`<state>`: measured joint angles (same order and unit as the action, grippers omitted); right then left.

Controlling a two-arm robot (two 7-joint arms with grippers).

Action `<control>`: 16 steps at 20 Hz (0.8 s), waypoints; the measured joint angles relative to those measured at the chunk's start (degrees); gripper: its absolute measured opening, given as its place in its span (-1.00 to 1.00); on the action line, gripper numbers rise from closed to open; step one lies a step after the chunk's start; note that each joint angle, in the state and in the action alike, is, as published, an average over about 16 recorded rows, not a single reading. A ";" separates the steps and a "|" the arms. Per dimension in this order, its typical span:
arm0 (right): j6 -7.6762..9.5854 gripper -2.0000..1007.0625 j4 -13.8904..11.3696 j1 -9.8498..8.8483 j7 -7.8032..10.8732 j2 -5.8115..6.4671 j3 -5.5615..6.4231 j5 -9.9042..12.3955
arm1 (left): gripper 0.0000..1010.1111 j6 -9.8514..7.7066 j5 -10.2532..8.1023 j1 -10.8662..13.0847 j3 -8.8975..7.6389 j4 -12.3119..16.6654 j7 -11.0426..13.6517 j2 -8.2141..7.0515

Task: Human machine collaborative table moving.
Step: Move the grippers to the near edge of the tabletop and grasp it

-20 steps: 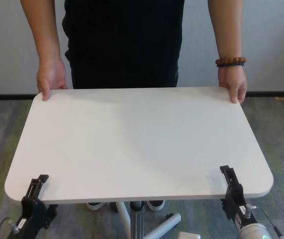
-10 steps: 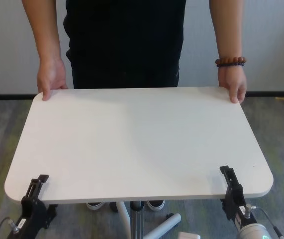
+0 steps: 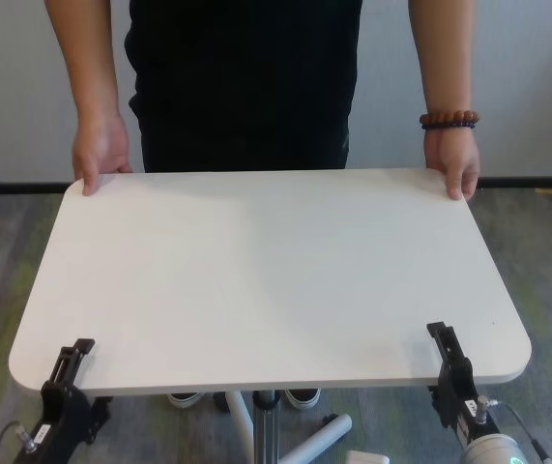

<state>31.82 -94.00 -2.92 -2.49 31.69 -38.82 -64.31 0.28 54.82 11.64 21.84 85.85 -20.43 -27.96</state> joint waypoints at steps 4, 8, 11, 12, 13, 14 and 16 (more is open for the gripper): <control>0.03 0.99 -0.01 0.02 0.03 0.02 -0.03 -0.01 | 0.98 0.00 -0.02 -0.01 0.02 0.02 -0.01 -0.02; 0.05 0.99 -0.01 0.03 0.06 0.04 -0.05 -0.02 | 0.98 -0.01 -0.03 -0.01 0.03 0.03 -0.02 -0.04; 0.07 0.99 -0.01 0.04 0.07 0.05 -0.06 -0.02 | 0.98 0.00 -0.04 -0.01 0.05 0.04 -0.02 -0.05; 0.07 0.99 -0.02 0.04 0.07 0.05 -0.07 -0.02 | 0.98 0.00 -0.04 -0.01 0.05 0.04 -0.02 -0.05; 0.08 0.99 -0.02 0.05 0.08 0.06 -0.07 -0.02 | 0.98 0.00 -0.04 -0.01 0.05 0.05 -0.02 -0.06; 0.08 0.99 -0.02 0.05 0.08 0.06 -0.07 -0.02 | 0.98 0.00 -0.04 -0.01 0.05 0.05 -0.02 -0.06; 0.09 0.99 -0.02 0.06 0.09 0.07 -0.08 -0.03 | 0.98 0.00 -0.04 -0.01 0.06 0.05 -0.02 -0.07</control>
<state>31.91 -94.02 -2.86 -2.40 31.75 -38.90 -64.34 0.28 54.78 11.63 21.90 85.90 -20.45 -28.02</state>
